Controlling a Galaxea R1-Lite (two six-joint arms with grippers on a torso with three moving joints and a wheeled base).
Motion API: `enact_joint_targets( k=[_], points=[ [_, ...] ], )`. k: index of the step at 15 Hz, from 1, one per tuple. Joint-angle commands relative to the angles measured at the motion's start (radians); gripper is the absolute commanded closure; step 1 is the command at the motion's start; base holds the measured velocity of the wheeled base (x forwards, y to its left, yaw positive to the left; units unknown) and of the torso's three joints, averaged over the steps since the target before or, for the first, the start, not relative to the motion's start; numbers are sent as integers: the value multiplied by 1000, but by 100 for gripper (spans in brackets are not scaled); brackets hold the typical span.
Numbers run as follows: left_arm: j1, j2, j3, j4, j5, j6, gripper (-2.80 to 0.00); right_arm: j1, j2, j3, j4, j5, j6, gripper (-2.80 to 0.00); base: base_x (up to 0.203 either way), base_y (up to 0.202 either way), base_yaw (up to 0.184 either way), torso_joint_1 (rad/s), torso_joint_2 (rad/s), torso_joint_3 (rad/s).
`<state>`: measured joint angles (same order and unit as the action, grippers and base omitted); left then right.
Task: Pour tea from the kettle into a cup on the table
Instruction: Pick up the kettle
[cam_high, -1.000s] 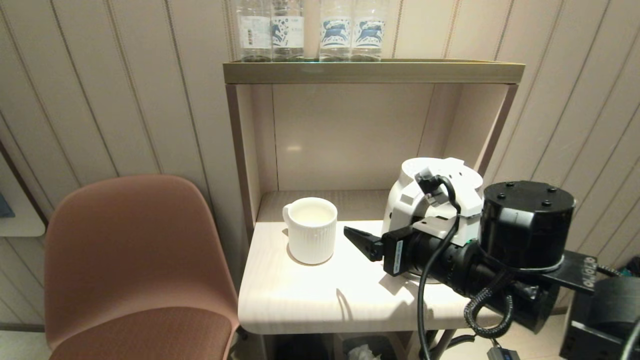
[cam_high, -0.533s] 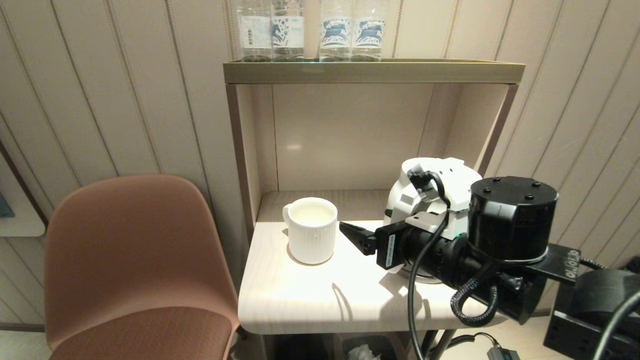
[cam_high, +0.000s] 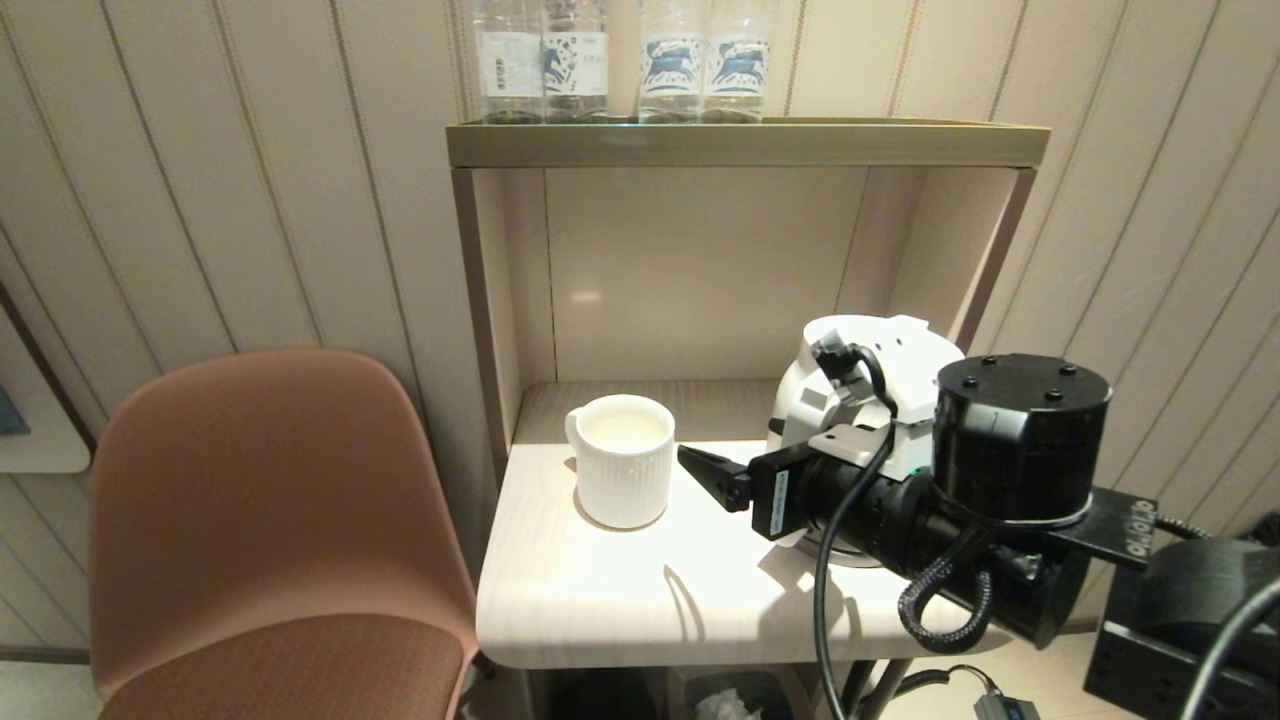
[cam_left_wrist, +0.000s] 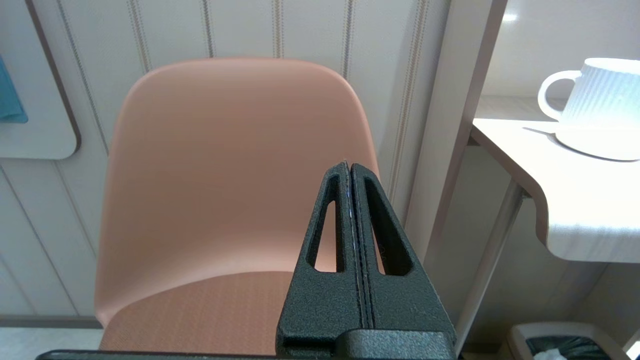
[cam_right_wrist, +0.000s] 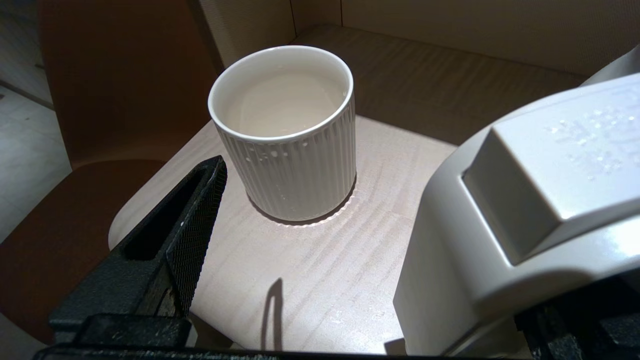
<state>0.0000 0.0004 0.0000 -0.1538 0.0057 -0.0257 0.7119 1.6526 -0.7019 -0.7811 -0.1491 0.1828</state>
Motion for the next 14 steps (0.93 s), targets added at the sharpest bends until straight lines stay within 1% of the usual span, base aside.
enact_joint_targets(
  k=[1, 6, 7, 14],
  points=[
    [0, 0, 0, -1, 0, 0, 0, 0, -2, 1, -4, -1, 1, -280, 0, 0, 0, 0, 0, 0],
    [0, 0, 0, -1, 0, 0, 0, 1, -10, 4, -4, -1, -2, -280, 0, 0, 0, 0, 0, 0],
    [0, 0, 0, -1, 0, 0, 0, 1, -6, 0, -4, -7, -1, 0, 0, 0, 0, 0, 0, 0],
    [0, 0, 0, -1, 0, 0, 0, 1, -8, 5, -21, -7, -2, 0, 0, 0, 0, 0, 0, 0]
  ],
)
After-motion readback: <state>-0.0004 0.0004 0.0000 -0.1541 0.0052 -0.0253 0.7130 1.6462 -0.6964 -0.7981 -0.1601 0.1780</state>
